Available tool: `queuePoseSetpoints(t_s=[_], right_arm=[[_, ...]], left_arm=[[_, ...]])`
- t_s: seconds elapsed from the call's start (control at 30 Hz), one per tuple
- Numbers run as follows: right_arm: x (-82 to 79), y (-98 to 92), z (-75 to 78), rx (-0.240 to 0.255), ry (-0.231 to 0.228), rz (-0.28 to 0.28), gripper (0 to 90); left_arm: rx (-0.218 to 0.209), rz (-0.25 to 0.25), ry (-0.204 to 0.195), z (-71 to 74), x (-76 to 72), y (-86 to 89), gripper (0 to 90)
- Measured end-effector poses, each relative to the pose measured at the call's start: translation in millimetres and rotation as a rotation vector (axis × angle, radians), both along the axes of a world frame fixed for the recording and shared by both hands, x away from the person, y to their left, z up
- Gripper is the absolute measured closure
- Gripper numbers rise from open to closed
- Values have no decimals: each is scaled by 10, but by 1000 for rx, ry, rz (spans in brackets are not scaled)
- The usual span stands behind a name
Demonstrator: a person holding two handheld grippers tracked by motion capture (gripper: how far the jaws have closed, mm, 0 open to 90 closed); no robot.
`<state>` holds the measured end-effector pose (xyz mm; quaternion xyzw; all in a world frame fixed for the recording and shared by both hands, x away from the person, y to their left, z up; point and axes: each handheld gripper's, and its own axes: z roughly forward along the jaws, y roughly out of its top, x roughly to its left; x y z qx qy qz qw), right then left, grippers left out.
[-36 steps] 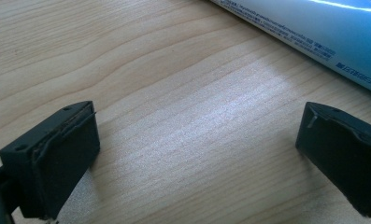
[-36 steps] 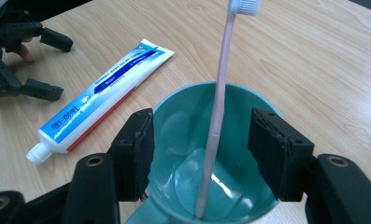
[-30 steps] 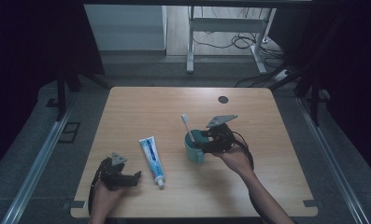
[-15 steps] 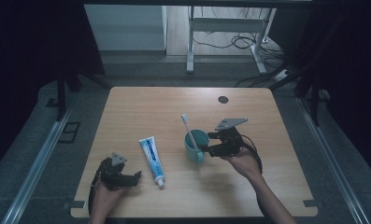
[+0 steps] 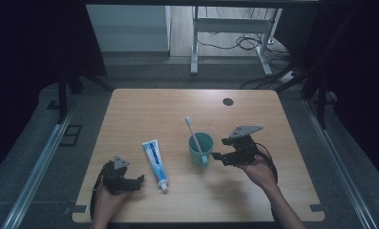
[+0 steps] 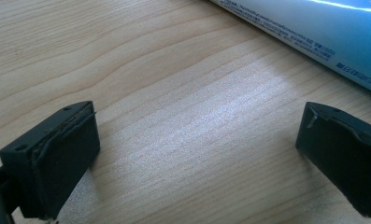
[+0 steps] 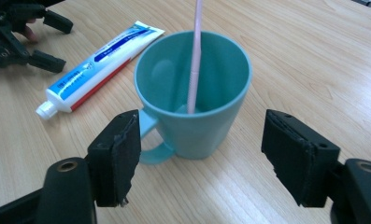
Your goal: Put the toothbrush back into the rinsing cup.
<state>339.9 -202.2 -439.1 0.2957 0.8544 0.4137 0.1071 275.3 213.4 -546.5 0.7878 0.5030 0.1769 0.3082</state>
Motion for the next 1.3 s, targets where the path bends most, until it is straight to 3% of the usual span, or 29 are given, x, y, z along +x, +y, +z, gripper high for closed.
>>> queuePoseSetpoints(t_s=[0.43, 0.8, 1.3], right_arm=[[-106, -183, -100, -21, -11, -41, 148], [-210, -337, -208, -26, 6, -64, 111], [-352, -524, -442, -21, -7, -117, 88]], left_arm=[[3, -3, 1, 1, 0, 3, 0], [0, 6, 2, 1, -2, -6, 0], [4, 6, 3, 3, -7, -5, 0]])
